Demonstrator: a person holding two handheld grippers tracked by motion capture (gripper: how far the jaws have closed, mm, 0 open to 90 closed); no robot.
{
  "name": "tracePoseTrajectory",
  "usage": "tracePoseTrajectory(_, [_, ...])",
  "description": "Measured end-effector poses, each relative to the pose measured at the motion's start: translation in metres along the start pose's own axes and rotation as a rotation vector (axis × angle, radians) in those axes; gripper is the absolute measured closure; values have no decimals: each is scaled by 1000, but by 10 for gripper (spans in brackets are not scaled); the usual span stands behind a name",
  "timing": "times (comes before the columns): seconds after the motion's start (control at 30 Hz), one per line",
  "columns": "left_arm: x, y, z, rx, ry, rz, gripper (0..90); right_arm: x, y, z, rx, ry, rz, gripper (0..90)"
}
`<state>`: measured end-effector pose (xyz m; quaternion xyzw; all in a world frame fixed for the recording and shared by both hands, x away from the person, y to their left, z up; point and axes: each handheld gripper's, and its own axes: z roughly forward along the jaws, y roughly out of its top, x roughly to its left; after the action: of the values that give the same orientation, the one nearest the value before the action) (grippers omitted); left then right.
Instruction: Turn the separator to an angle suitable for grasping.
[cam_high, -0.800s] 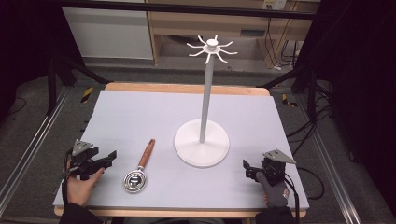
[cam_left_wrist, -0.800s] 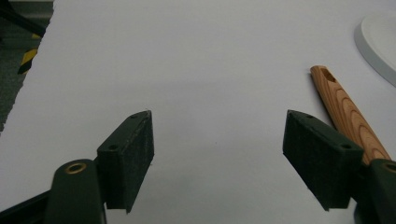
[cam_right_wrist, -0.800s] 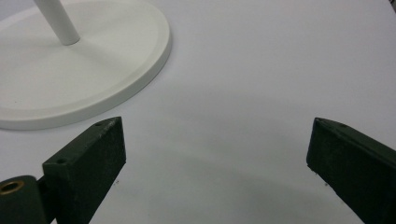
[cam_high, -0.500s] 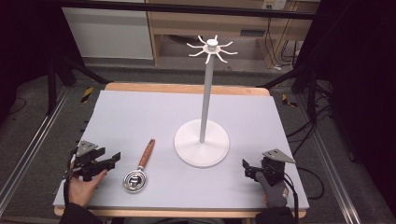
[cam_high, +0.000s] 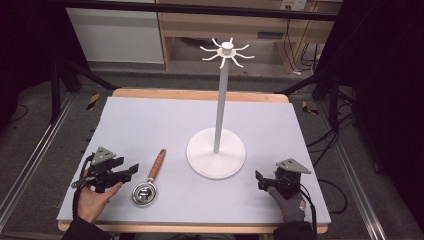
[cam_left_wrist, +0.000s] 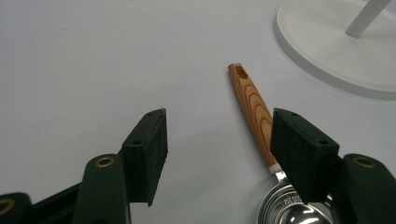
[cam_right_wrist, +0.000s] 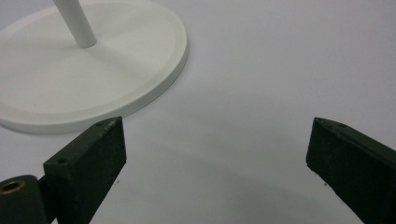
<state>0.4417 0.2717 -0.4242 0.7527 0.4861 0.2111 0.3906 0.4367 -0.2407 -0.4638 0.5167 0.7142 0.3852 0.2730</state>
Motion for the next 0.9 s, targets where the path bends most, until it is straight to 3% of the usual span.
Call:
tracePoseTrajectory(0.2, [-3, 18, 3, 3, -19, 8, 391, 0, -1, 2, 20, -1, 7, 58])
tracePoseTrajectory(0.37, [-16, 39, 8, 13, -36, 29, 414, 0, -1, 2, 26, -6, 9, 58])
tracePoseTrajectory(0.57, [-24, 41, 15, 54, -27, 62, 443, 0, -1, 3, 32, -2, 0, 60])
tracePoseTrajectory(0.63, [-26, 41, 19, 64, -37, 48, 458, -1, -1, 3, 37, -5, 5, 58])
tracePoseTrajectory(0.7, [-28, 39, 24, 80, -34, 61, 463, -1, -1, 3, 40, -7, 5, 57])
tracePoseTrajectory(0.9, [-34, 28, 46, 161, -40, 78, 519, 0, -3, 5, 54, -5, -7, 58])
